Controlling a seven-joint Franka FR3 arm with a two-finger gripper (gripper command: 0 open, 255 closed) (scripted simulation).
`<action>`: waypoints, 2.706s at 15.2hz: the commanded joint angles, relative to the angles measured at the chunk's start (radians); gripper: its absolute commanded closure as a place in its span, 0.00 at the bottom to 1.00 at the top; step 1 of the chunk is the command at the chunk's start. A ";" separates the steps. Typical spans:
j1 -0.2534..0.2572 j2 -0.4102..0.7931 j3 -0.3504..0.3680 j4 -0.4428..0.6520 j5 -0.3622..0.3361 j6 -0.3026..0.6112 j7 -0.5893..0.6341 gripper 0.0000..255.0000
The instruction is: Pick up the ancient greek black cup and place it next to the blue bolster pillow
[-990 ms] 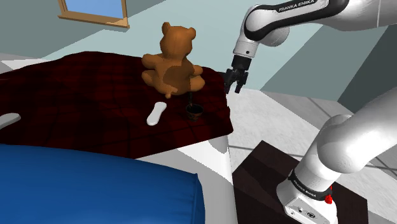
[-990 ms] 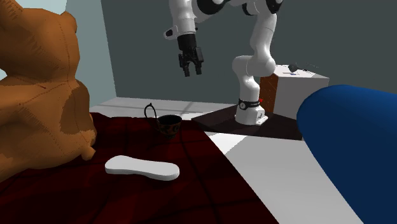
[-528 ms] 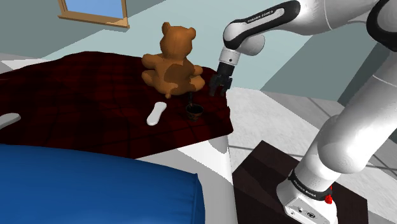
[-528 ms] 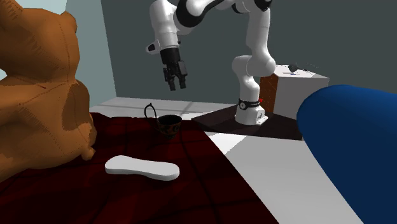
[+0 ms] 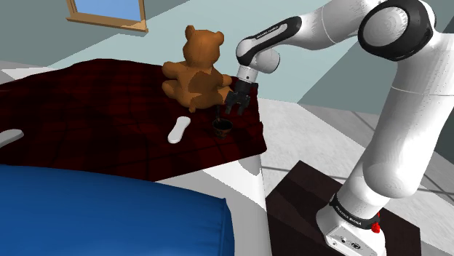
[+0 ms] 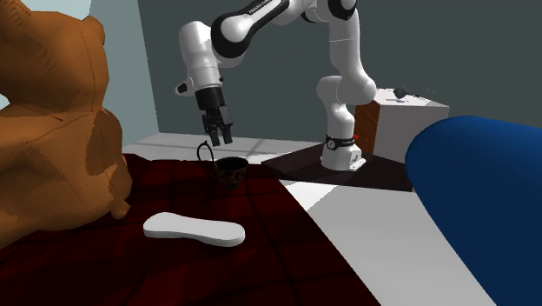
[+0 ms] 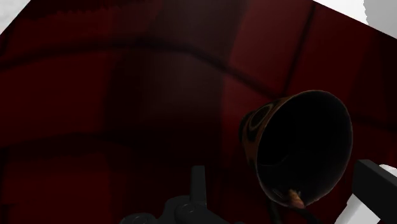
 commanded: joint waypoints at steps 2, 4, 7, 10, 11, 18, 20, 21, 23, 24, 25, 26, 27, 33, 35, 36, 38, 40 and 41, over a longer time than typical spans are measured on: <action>0.003 0.028 0.007 -0.004 0.017 0.030 -0.011 0.00; 0.006 0.039 0.011 -0.016 0.026 0.054 -0.016 0.00; 0.011 0.054 0.017 -0.030 0.037 0.083 -0.023 0.00; 0.011 0.054 0.017 -0.030 0.037 0.083 -0.023 0.00; 0.011 0.054 0.017 -0.030 0.037 0.083 -0.023 0.00; 0.011 0.054 0.017 -0.030 0.037 0.083 -0.023 1.00; 0.011 0.054 0.017 -0.030 0.037 0.083 -0.023 1.00; 0.011 0.054 0.017 -0.030 0.037 0.083 -0.023 1.00; 0.011 0.054 0.017 -0.030 0.037 0.083 -0.023 1.00; 0.011 0.054 0.017 -0.030 0.037 0.083 -0.023 1.00; 0.011 0.046 0.016 -0.027 0.032 0.073 -0.017 1.00; 0.011 0.039 0.015 -0.023 0.028 0.062 -0.012 1.00; 0.012 0.031 0.014 -0.019 0.024 0.052 -0.006 1.00; 0.013 -0.010 0.008 0.010 0.000 -0.012 0.026 1.00; 0.013 -0.022 0.007 0.022 -0.007 -0.033 0.036 1.00; 0.013 -0.028 0.006 0.028 -0.011 -0.044 0.041 1.00; 0.013 -0.039 0.005 0.041 -0.017 -0.066 0.051 1.00; 0.012 -0.050 0.004 0.055 -0.023 -0.089 0.061 1.00; 0.012 -0.055 0.003 0.062 -0.026 -0.100 0.066 1.00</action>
